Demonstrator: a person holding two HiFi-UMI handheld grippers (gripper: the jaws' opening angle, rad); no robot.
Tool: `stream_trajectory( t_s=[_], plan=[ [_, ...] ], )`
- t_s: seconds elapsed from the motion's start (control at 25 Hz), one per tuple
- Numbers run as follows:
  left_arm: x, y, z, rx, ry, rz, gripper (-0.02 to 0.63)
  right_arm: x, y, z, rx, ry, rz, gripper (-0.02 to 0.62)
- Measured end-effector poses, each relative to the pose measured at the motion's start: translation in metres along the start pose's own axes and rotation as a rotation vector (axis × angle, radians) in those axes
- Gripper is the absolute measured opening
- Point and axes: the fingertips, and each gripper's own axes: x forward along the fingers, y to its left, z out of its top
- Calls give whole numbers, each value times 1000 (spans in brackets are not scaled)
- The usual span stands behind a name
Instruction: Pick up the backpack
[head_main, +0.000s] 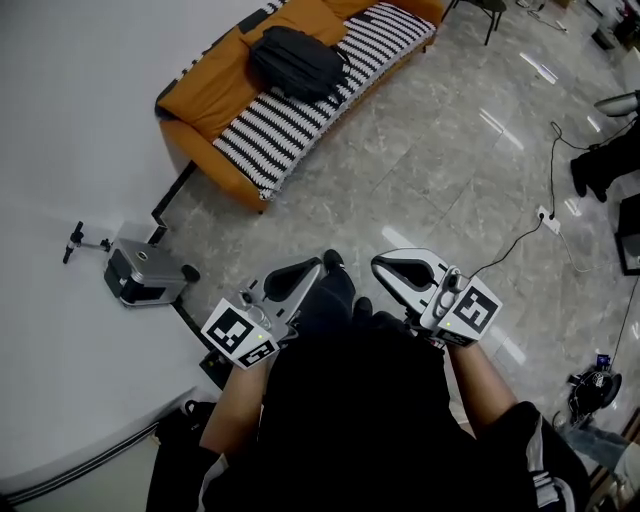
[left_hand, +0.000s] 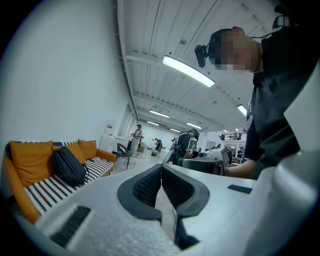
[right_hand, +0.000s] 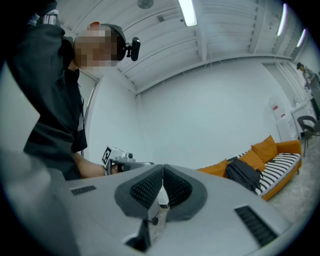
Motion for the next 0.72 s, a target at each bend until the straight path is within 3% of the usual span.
stream_trajectory(
  t_s=[0.32,0.72],
  plan=[
    [22,34,4,-20,-15,-12,23,16,-40,5,0,10,-20,26],
    [83,124,25,-72,-64,-27,23,58,-124,24,-7,51,-36,28]
  ],
)
